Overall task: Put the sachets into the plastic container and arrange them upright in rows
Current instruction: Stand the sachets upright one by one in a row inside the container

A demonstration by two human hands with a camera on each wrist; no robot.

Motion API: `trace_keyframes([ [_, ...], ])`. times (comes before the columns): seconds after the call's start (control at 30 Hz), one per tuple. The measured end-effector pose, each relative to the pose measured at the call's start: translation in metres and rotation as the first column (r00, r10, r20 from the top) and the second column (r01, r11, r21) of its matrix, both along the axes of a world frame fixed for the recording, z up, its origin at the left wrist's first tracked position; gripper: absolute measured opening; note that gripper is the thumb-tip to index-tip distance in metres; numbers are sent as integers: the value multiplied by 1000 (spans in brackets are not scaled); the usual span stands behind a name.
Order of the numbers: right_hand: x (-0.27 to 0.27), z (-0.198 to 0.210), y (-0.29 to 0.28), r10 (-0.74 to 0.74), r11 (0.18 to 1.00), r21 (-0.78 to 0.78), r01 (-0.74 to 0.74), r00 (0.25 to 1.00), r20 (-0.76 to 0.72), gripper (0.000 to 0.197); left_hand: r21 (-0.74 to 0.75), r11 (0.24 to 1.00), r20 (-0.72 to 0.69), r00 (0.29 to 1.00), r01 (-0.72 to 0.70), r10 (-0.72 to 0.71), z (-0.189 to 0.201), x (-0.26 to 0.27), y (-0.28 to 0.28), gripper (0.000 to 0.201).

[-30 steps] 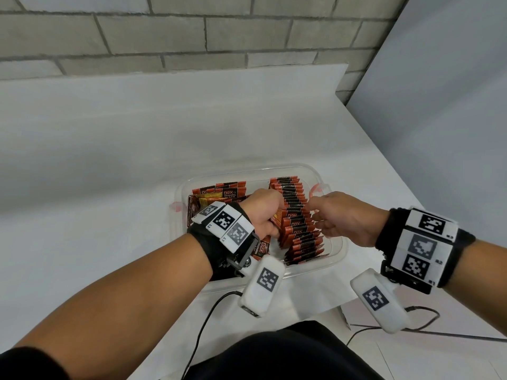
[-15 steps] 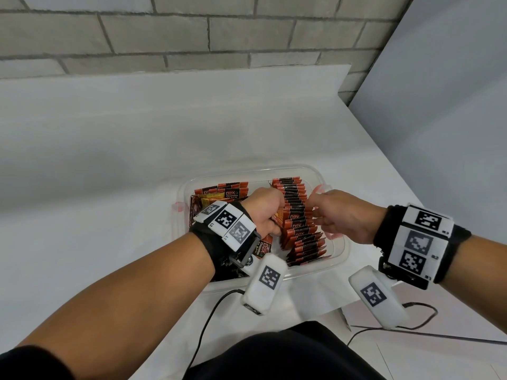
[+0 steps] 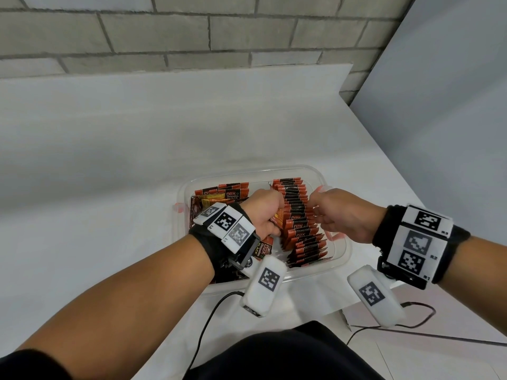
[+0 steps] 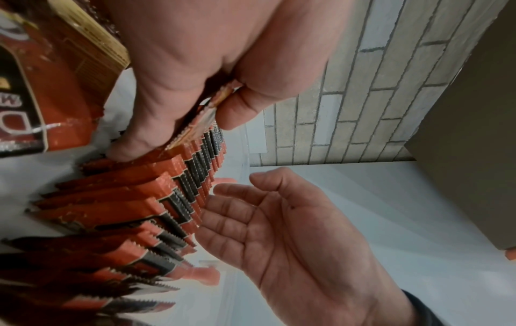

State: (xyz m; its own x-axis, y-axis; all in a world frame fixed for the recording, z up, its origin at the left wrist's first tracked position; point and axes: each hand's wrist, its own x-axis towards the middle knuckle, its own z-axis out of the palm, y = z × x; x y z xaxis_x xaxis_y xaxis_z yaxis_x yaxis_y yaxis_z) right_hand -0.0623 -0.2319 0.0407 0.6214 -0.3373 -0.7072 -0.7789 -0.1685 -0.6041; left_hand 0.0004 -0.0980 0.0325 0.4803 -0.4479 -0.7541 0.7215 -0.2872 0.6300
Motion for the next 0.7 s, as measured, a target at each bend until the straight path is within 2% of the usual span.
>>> trace_keyframes([
  [0.07,1,-1,0,3,1000,-5,-3,1000,2,13,5,1000,11,1000,-3,3,4,-1,2,19],
  [0.17,2,-1,0,7,1000,-9,-7,1000,6,15,-11,999,-3,999,-38,38,4,0,0,41],
  [0.2,3,-1,0,9,1000,-11,-9,1000,7,15,-17,999,-12,999,-46,45,3,1,0,40],
  [0.3,4,-3,-1,15,1000,-13,-15,1000,7,16,-18,998,-11,998,-63,62,3,0,0,23],
  [0.57,10,-2,-1,14,998,-53,-14,1000,-2,28,-23,995,-5,995,-100,99,3,6,1,21],
  [0.7,12,-1,-1,23,997,-72,-21,999,22,24,-46,991,-9,992,-124,124,-1,12,-1,27],
])
